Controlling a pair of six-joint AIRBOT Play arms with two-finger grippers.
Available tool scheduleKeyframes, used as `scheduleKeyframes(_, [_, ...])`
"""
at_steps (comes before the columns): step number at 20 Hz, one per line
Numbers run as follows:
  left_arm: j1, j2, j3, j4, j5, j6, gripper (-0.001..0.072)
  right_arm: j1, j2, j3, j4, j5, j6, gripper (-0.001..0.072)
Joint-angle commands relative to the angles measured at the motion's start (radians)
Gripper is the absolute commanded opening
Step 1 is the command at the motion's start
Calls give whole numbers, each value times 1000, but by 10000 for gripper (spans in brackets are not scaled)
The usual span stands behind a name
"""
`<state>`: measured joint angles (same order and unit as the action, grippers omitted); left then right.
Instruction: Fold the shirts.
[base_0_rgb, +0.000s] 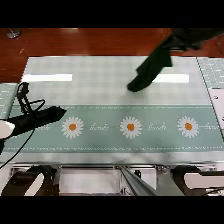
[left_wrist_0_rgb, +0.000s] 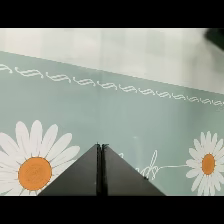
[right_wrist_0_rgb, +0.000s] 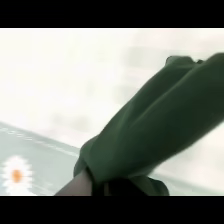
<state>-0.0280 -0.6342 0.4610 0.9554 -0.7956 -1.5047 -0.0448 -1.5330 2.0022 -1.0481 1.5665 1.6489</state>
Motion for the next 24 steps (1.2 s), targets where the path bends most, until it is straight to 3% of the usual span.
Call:
scheduleKeyframes(1, [1, 0, 0, 0, 0, 0, 22, -197, 76, -1, -114, 196, 43, 34])
scheduleKeyframes(9, [1, 0, 0, 1, 3, 0, 21, -679, 367, -333, -263, 287, 33, 33])
scheduleKeyframes(14, [1, 0, 0, 0, 3, 0, 21, -955, 603, -765, -475, 278, 47, 34])
scheduleKeyframes(16, [1, 0, 0, 0, 2, 0, 22, -1001, 685, -944, -480, 230, 82, 44])
scheduleKeyframes(17, [1, 0, 0, 0, 2, 0, 21, -1000, 702, -1000, -486, 209, 111, 278])
scheduleKeyframes(18, [1, 0, 0, 0, 3, 0, 22, -1001, 700, -1025, -491, 196, 116, 624])
scheduleKeyframes(20, [3, 0, 3, 1, 35, 1, 21, -1000, 665, -984, -476, 151, 112, 624])
scheduleKeyframes(22, [40, -32, 80, 4, 70, 16, 21, -1000, 601, -863, -314, 92, 134, 602])
scheduleKeyframes(23, [65, -68, 160, 3, 49, 28, 21, -996, 565, -793, -159, 44, 147, 484])
scheduleKeyframes(24, [79, -120, 267, 4, 20, 54, 21, -966, 523, -720, 30, -31, 134, 228])
